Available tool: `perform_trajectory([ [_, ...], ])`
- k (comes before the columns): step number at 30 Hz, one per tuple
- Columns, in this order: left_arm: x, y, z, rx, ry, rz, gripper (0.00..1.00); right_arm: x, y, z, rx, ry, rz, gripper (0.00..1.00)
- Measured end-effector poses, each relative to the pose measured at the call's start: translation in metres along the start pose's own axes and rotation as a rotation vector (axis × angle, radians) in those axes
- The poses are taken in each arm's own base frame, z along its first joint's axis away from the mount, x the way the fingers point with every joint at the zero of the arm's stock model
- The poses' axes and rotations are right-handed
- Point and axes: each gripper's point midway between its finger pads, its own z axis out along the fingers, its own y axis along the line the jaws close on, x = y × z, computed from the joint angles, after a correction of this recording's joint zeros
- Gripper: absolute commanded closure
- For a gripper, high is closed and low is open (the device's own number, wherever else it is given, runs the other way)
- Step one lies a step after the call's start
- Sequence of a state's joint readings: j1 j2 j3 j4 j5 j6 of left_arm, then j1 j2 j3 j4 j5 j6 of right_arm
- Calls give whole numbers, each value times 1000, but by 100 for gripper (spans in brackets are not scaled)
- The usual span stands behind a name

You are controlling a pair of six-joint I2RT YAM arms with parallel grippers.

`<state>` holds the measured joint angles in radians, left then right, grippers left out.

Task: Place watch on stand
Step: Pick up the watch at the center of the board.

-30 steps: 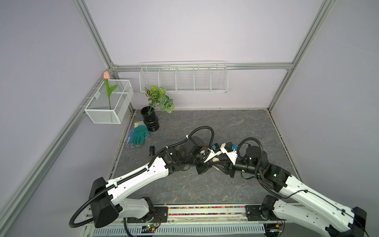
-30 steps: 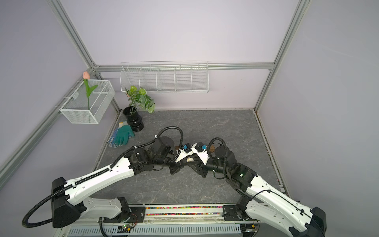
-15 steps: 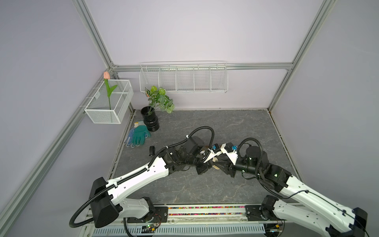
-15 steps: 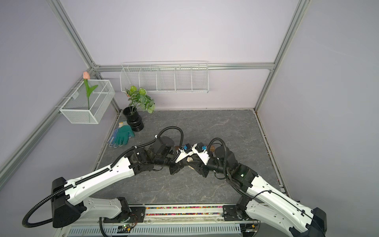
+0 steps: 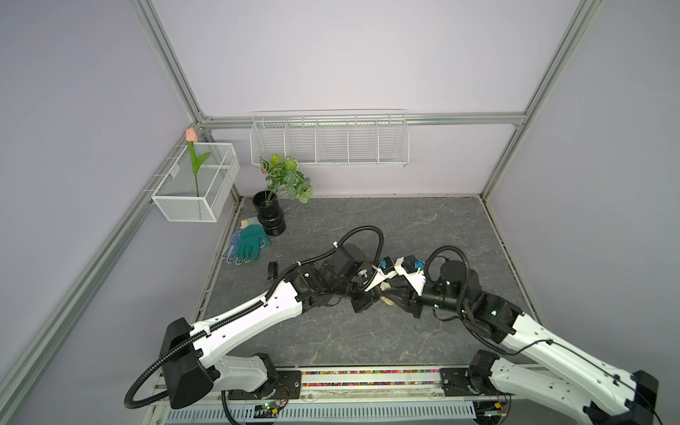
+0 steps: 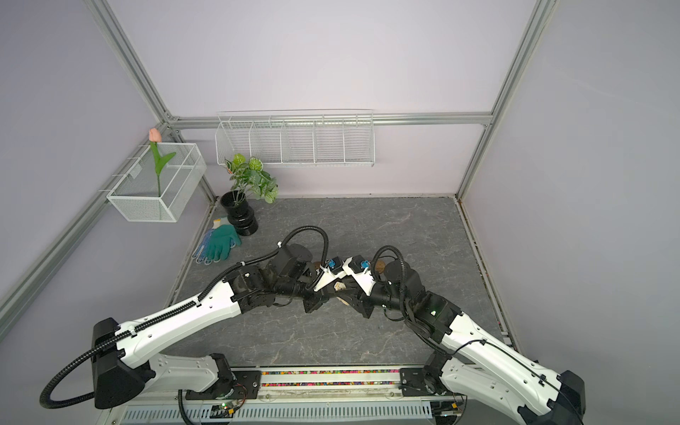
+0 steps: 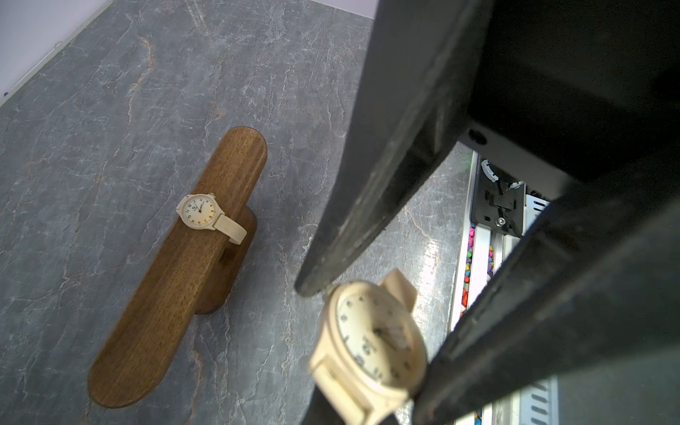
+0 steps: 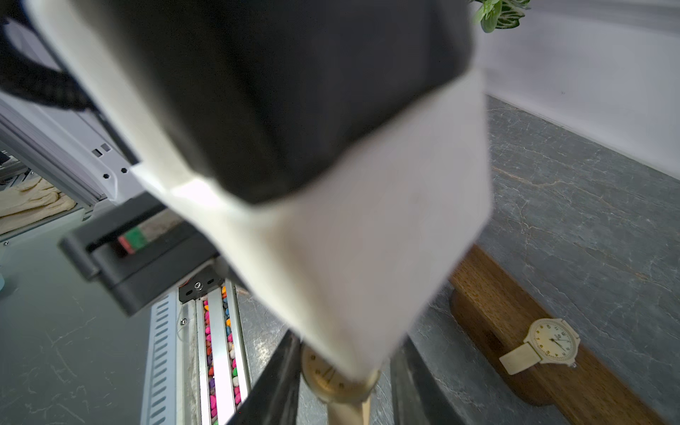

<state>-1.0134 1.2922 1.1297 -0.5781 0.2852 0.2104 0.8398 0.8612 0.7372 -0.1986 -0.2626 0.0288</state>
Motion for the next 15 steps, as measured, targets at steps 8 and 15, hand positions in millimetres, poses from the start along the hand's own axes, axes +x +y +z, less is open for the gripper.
perform_trajectory([
  [8, 0, 2, 0, -11, 0, 0, 100, 0, -1, 0, 6, -1, 2, 72],
  [15, 1, 11, 2, -67, 10, 1, 73, 1, -12, 0, 41, 1, 42, 74],
])
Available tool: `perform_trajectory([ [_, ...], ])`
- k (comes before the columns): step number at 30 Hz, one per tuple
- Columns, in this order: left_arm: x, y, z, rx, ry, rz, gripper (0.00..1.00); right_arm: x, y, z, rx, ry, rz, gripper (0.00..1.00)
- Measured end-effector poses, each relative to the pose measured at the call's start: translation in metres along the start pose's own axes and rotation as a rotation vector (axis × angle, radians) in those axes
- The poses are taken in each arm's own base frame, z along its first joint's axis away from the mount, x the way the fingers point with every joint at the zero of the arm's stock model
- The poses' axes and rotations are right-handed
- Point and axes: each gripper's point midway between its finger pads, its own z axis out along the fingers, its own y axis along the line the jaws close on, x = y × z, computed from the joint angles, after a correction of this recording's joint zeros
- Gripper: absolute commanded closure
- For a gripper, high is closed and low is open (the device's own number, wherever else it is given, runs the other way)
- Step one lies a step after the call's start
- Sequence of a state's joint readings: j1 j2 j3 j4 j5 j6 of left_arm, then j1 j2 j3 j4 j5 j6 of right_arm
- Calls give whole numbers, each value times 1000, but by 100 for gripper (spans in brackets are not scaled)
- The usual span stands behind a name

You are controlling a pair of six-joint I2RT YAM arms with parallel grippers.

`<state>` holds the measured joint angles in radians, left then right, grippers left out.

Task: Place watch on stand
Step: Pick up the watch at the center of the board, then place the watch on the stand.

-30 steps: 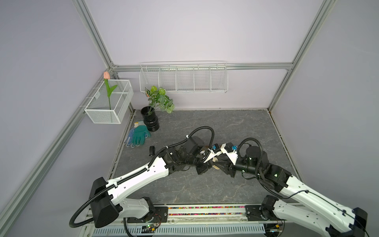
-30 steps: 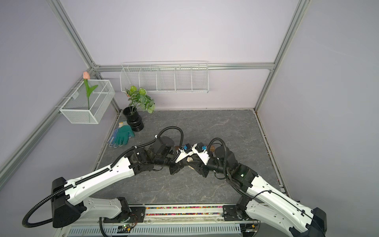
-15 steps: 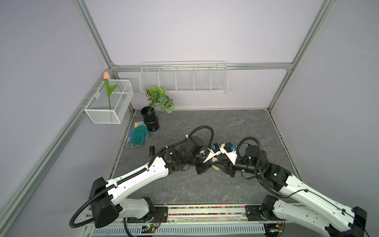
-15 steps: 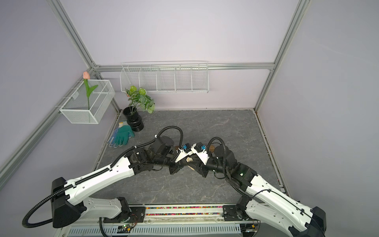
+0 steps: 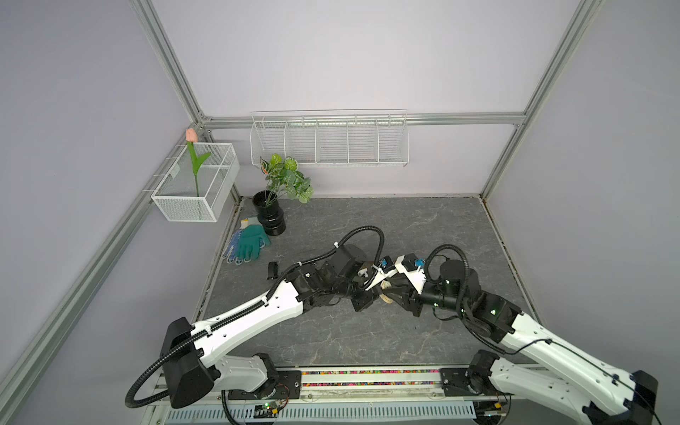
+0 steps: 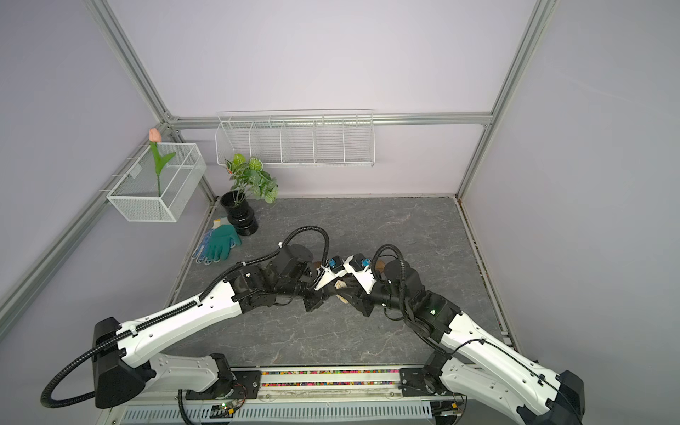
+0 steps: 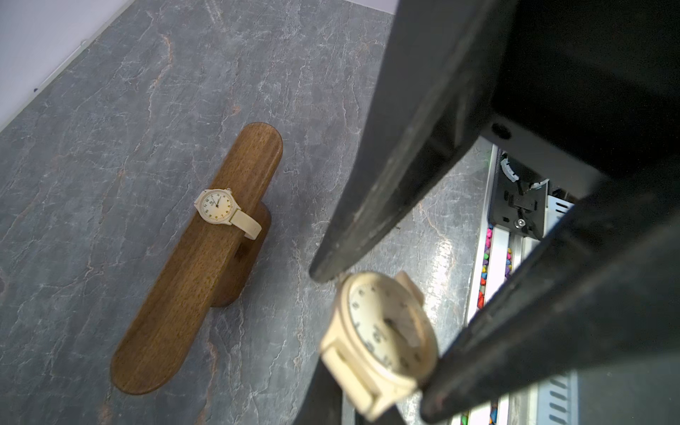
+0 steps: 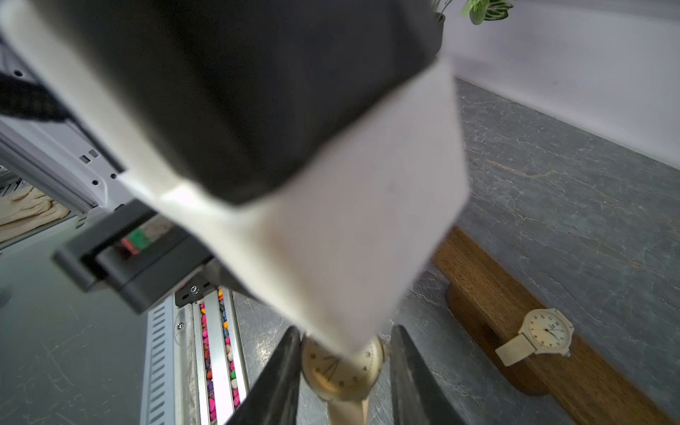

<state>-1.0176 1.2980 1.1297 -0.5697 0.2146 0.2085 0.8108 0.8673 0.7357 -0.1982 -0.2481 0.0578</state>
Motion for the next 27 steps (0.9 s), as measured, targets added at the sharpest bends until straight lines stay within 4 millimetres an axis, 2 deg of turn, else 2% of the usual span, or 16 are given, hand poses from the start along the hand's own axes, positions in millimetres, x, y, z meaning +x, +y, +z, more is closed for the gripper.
perform_trajectory([
  [9, -8, 33, -2, -193, -50, -59, 34, 9, -46, -6, 135, -1, 133, 72],
  [12, -2, 46, -6, -269, -91, -101, 24, 11, -61, -8, 177, 1, 165, 72],
  [14, 4, 59, -11, -314, -120, -159, 22, 14, -70, -6, 205, 15, 187, 72],
  [19, 20, 120, -36, -479, -205, -382, 18, 19, -100, -6, 302, 43, 234, 70],
  [23, 34, 162, -55, -584, -260, -562, 18, 13, -129, -13, 404, 46, 260, 70],
  [27, 57, 193, -59, -649, -263, -714, 18, 9, -158, -24, 507, 41, 289, 70],
])
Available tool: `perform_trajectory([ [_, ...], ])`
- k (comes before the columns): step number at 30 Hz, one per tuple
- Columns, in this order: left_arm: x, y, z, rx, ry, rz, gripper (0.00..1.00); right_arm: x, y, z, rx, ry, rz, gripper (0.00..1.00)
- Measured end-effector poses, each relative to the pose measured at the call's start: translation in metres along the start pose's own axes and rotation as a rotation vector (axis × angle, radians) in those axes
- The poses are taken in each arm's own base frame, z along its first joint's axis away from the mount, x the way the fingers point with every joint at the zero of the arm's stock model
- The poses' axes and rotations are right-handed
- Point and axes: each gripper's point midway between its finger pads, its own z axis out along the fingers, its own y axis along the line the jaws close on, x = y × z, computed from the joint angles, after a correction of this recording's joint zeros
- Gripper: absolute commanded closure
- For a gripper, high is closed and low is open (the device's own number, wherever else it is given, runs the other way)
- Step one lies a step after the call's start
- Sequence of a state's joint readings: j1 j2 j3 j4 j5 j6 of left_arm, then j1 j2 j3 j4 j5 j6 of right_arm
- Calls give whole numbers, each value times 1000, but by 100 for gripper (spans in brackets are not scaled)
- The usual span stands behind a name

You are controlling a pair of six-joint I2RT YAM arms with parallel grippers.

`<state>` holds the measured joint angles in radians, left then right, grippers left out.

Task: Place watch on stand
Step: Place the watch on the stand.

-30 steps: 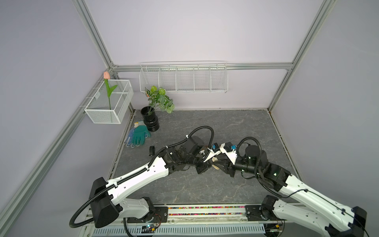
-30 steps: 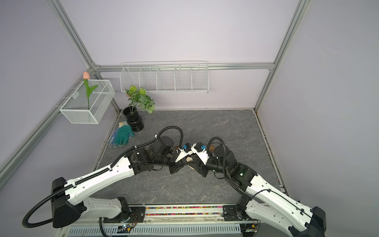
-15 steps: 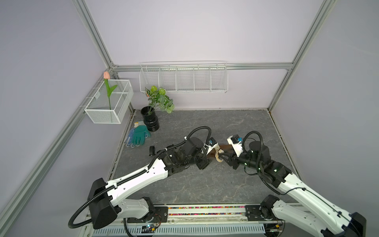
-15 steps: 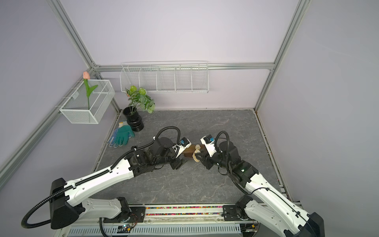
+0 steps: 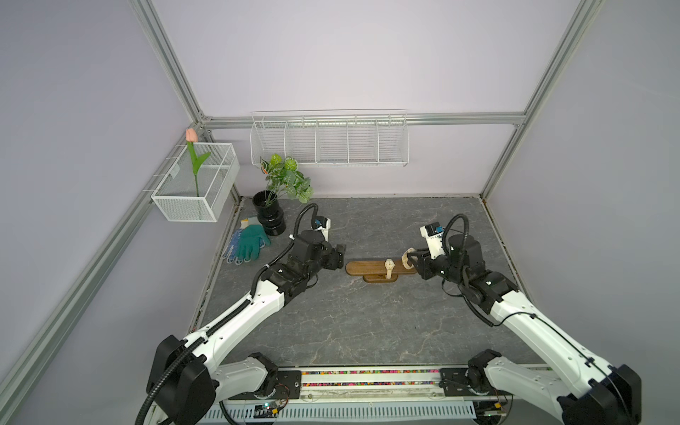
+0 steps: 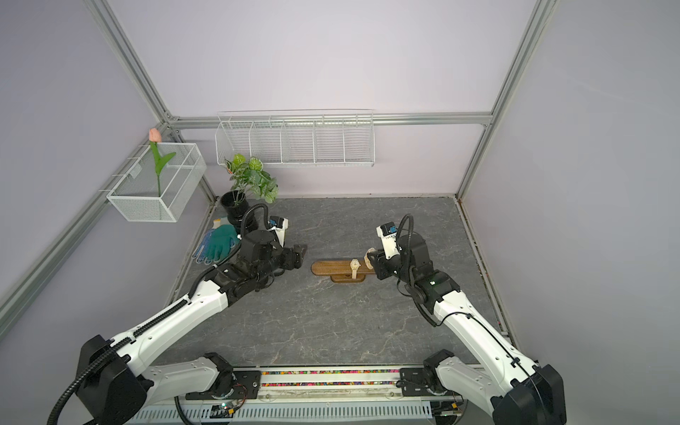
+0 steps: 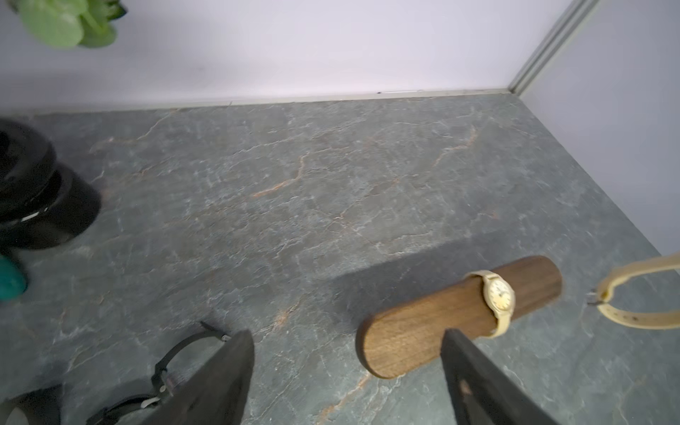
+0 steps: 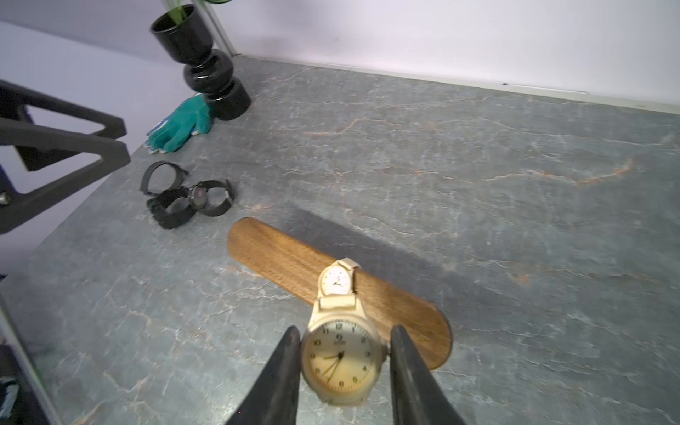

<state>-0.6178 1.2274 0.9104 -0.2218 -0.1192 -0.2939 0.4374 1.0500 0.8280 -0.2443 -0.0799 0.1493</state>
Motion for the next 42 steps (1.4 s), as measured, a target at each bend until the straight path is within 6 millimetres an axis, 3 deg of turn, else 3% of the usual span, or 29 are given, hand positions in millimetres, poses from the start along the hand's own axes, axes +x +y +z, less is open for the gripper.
perform_trajectory([
  [8, 38, 27, 37, -60, 132, -145, 19, 7, -64, 8, 199, 36, 78, 71],
  [17, 68, 23, 58, -34, 227, -196, 23, 31, -82, 28, 258, 108, 93, 71],
  [23, 74, 9, 67, 42, 256, -204, 26, 54, -88, 43, 264, 157, 106, 72],
  [28, 79, -5, 73, 129, 280, -198, 28, 61, -88, 52, 257, 176, 119, 72],
  [34, 101, -19, 85, 215, 350, -186, 32, 66, -73, 59, 214, 190, 117, 71],
  [42, 108, -44, 85, 299, 376, -153, 36, 69, -53, 63, 172, 203, 105, 71],
])
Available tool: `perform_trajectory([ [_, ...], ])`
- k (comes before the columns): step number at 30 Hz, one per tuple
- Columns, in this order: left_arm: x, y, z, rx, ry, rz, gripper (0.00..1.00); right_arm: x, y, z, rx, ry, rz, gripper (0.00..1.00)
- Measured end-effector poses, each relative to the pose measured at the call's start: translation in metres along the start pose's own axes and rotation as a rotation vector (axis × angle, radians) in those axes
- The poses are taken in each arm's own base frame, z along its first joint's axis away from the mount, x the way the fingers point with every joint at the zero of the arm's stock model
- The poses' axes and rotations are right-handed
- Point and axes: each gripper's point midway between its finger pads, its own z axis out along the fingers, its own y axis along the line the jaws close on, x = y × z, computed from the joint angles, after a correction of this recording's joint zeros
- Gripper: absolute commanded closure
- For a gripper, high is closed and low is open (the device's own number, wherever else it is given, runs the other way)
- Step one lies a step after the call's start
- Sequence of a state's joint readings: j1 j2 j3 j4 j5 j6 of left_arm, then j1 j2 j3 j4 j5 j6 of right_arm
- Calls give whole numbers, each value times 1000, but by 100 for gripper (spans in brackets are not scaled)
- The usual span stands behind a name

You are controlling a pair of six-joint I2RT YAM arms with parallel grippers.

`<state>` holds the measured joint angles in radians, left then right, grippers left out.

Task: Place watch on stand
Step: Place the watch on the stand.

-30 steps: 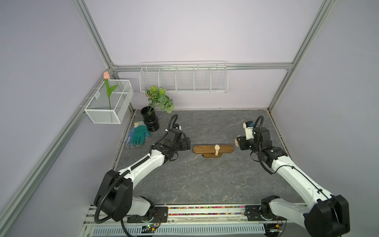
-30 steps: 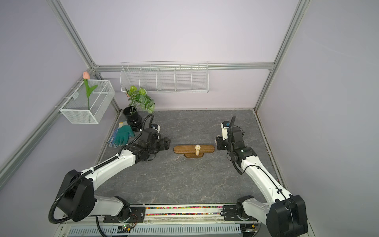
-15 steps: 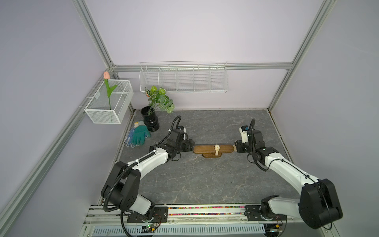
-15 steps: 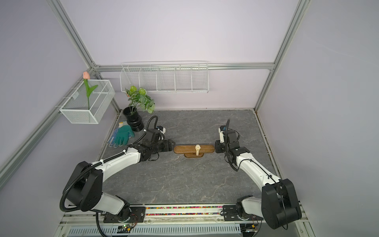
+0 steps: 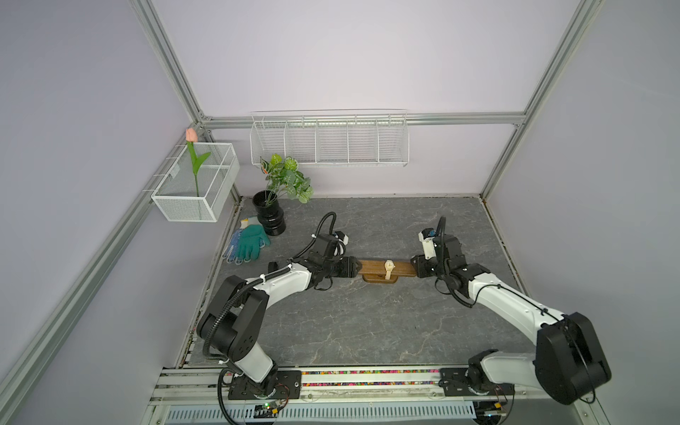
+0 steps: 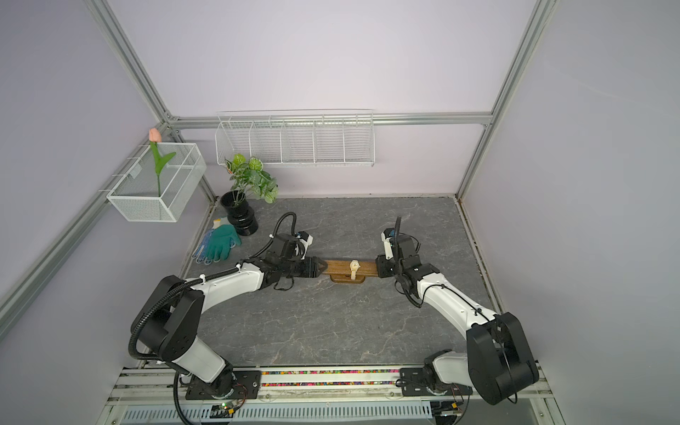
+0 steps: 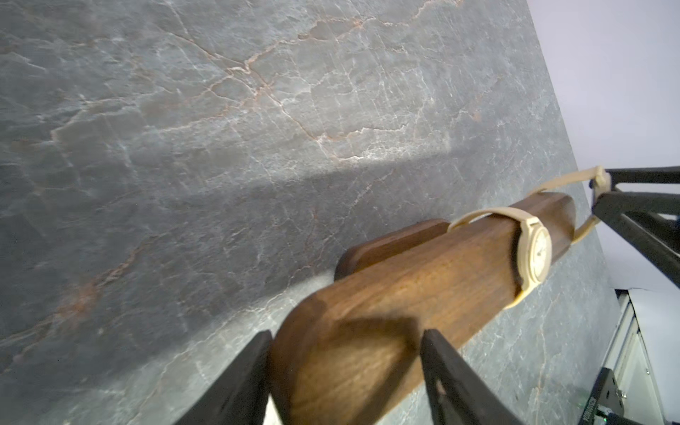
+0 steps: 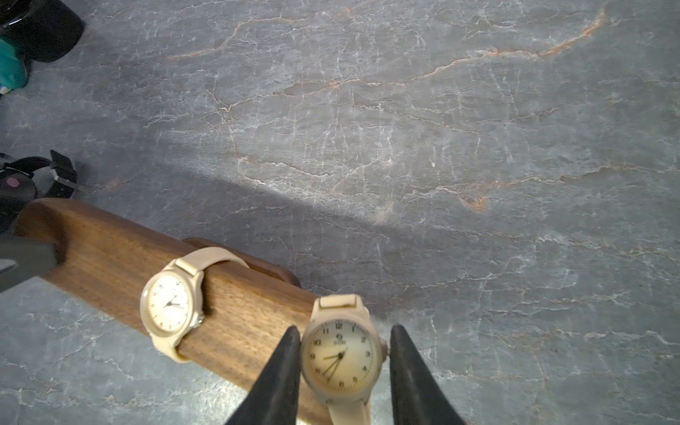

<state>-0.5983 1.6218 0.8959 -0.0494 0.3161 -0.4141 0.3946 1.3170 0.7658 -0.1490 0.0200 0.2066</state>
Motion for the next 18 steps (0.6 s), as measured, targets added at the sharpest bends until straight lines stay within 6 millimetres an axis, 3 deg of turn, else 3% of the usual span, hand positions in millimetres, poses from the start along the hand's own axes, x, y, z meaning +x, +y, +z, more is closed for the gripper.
perform_trajectory([
  [18, 7, -16, 4, 31, 9, 37, 38, 13, 5, -3, 41, 25, 50, 71],
])
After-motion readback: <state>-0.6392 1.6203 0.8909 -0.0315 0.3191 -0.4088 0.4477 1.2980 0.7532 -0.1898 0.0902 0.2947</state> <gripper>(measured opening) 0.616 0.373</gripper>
